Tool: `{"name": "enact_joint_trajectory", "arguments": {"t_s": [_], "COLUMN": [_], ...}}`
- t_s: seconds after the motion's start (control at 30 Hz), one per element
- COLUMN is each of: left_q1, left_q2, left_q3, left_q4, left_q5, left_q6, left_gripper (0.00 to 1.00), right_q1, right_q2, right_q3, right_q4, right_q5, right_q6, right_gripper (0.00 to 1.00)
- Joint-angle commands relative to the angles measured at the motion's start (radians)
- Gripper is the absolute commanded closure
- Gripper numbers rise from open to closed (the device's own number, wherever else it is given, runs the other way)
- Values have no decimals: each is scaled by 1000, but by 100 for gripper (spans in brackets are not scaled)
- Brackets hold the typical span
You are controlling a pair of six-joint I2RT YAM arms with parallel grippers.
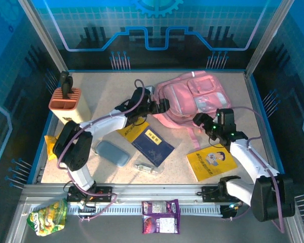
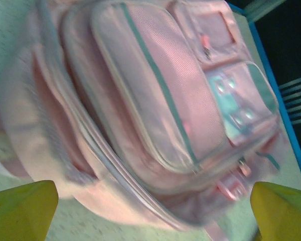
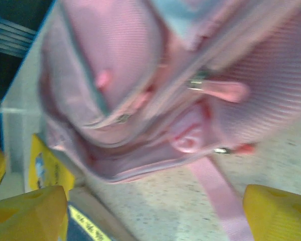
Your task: Pack books, pencil case, and school supplies into a backpack
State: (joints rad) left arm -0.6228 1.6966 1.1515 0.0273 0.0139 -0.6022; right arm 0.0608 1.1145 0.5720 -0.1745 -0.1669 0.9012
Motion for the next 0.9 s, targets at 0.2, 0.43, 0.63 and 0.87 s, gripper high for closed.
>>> {"name": "enact_joint_trajectory", "arguments": {"t_s": [0.2,0.43,0.63,0.87], "left_q1": [-187,-267,-312,-358], "left_q2": [-70,-62,-16,78], "left_q3": [-72,-82,-55,-6], "left_q4": [-33,-49,-45,18], "left_q5": [-43,-85,-88,-105], "left_q6": [-47,-49,-27,32], "left_gripper": [1,1,5,15], "right_q1": [-123,-155,-159,-147], "right_q2": [209,362,379,255], "right_q3": [-1,30,24,25], "right_q4": [174,320,409,381], "right_q5": [-103,-106,-151,-194], "right_q6": [35,78,118,145], "right_gripper": [17,44,76,97]}}
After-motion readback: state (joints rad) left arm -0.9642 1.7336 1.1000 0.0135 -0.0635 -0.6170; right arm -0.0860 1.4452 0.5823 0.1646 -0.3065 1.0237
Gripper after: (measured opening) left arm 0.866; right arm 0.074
